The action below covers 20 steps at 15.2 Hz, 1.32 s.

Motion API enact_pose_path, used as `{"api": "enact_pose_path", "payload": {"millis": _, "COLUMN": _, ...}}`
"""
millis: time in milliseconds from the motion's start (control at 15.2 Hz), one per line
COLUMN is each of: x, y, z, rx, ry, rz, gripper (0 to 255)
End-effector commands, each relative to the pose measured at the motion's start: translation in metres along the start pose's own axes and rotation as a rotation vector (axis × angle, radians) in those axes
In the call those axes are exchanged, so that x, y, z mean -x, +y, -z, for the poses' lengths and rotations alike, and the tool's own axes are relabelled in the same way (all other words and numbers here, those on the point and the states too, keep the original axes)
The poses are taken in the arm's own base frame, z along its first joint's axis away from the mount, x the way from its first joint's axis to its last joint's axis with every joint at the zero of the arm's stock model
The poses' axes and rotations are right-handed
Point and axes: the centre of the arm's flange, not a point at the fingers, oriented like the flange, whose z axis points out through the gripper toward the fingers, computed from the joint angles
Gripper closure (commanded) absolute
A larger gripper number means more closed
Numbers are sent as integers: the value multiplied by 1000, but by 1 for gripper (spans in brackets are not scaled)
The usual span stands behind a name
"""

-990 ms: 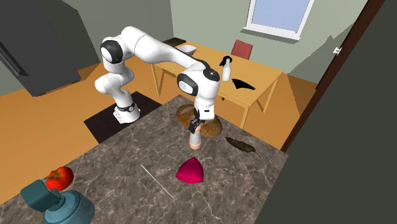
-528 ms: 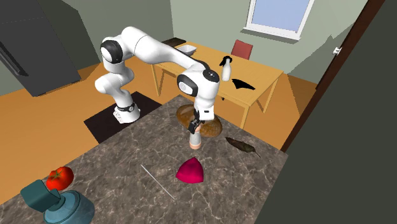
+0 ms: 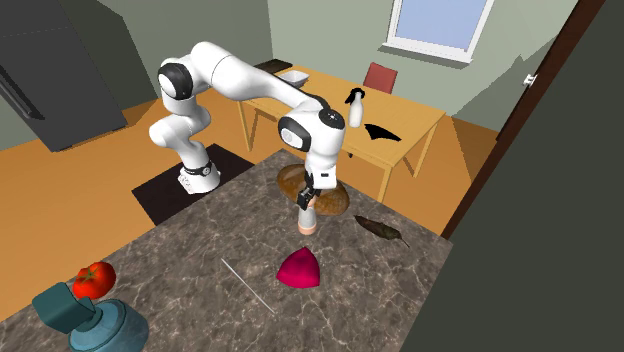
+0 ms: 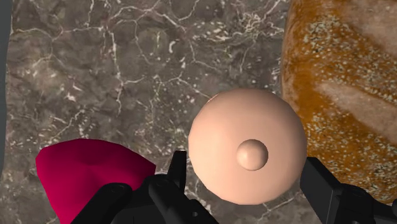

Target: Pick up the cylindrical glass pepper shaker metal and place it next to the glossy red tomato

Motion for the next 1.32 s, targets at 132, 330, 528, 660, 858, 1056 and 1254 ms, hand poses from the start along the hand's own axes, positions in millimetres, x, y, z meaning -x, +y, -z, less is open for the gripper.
{"api": "enact_pose_path", "payload": {"millis": 132, "x": 1, "y": 0, "z": 5, "rx": 0, "ry": -1, "rz": 0, "gripper": 255}}
{"api": "enact_pose_path", "payload": {"millis": 330, "x": 4, "y": 1, "z": 20, "rx": 0, "ry": -1, "rz": 0, "gripper": 255}}
{"api": "enact_pose_path", "payload": {"millis": 528, "x": 7, "y": 1, "z": 36, "rx": 0, "ry": -1, "rz": 0, "gripper": 255}}
{"api": "enact_pose_path", "payload": {"millis": 660, "x": 8, "y": 1, "z": 46, "rx": 0, "ry": -1, "rz": 0, "gripper": 255}}
{"api": "enact_pose_path", "payload": {"millis": 858, "x": 11, "y": 2, "z": 62, "rx": 0, "ry": -1, "rz": 0, "gripper": 255}}
{"api": "enact_pose_path", "payload": {"millis": 1056, "x": 14, "y": 2, "z": 77, "rx": 0, "ry": -1, "rz": 0, "gripper": 255}}
{"api": "enact_pose_path", "payload": {"millis": 1254, "x": 17, "y": 2, "z": 93, "rx": 0, "ry": -1, "rz": 0, "gripper": 255}}
